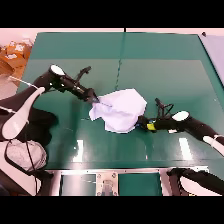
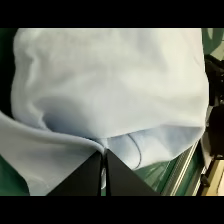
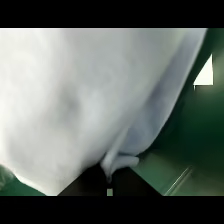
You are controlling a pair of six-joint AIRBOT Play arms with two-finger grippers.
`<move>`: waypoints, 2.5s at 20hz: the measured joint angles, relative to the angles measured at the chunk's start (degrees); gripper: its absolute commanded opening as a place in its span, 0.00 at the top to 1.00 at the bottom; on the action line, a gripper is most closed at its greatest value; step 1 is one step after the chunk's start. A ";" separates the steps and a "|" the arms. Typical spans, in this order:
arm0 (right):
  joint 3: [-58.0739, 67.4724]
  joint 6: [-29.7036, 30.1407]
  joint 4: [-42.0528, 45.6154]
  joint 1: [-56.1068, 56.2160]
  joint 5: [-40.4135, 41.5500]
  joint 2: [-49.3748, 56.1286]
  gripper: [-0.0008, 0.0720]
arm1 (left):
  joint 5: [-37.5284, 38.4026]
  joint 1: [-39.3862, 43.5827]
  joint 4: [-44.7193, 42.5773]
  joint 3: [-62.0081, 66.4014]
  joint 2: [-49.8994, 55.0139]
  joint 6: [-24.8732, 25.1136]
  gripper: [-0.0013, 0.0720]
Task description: Fold the shirts.
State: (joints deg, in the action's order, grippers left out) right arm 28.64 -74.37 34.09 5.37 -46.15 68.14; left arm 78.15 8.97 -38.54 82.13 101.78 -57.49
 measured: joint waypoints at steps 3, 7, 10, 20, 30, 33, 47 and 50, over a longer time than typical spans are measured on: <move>5.51 0.04 5.05 -10.21 -7.37 -0.02 0.96 | -0.09 -5.03 -5.03 0.17 -4.92 -0.98 0.95; 14.21 0.00 8.26 -20.52 -16.26 -0.02 0.96 | -0.46 -12.57 -8.31 0.28 -12.96 -2.05 0.95; 22.67 -0.04 7.21 -22.77 -22.25 -0.11 0.96 | -1.46 -14.93 -5.57 1.16 -19.74 -1.42 0.95; 66.71 -2.25 1.20 -23.98 -31.63 -11.58 0.96 | -14.43 -16.46 1.11 21.49 -47.21 0.15 0.95; 67.43 -8.72 17.42 -24.00 -35.56 -18.88 0.96 | -17.84 -16.48 -4.85 24.02 -48.22 -3.67 0.95; 52.48 -9.44 18.88 -23.98 -34.56 -18.95 0.96 | -18.01 -16.41 -0.79 22.23 -38.38 -1.64 0.95; 8.39 -0.94 9.46 -23.98 2.36 -5.68 0.54 | -27.69 -2.43 8.83 21.73 5.11 11.23 0.25; 16.72 -0.37 12.35 -25.49 2.38 -3.82 0.49 | -21.49 -5.55 7.08 24.59 5.05 6.54 0.82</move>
State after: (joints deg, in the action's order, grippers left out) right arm 45.36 -74.74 46.44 -20.12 -43.77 64.31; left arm 56.66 3.42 -31.46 106.72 106.83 -50.96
